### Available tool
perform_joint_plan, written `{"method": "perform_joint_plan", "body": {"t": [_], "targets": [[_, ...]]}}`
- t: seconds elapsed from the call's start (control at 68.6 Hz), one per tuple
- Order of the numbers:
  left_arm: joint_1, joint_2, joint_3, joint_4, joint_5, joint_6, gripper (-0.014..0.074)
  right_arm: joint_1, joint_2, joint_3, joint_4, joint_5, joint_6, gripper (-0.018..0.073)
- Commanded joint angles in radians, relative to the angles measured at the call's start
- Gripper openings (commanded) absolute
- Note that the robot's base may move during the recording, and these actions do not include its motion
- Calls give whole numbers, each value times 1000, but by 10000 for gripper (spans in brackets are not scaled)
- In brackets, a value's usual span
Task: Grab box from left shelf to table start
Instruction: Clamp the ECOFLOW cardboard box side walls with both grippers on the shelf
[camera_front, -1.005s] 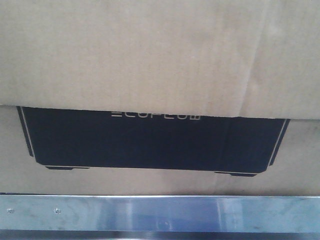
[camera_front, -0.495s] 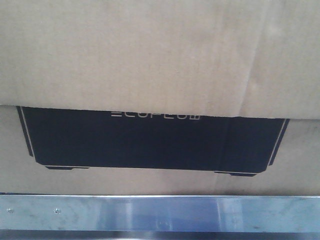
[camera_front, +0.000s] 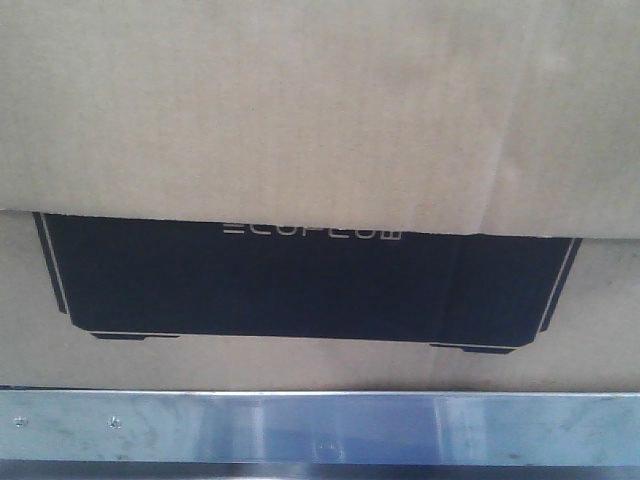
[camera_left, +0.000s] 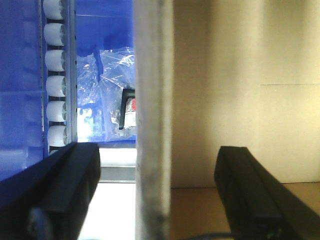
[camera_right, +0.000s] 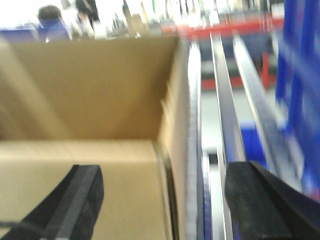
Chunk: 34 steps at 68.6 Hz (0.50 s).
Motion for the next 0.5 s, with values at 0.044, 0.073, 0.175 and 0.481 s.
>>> {"method": "perform_joint_plan", "body": {"t": [0.044,0.073,0.175,0.481], "targets": [[-7,-24,-32,15,-39,-12,389,-2,85,-163,-3,8,-44,585],[-7,-24,-32,15,-39,-12,389,-2,122,-193,-4,32,-47,579],[-7,-24,-32,15,-37,-12,389,-2,286,-336,-4,148,-47,552],[-7,-24,-32,15,-25,-12,389,-2,768,-692,-74,406,-35,550]]}}
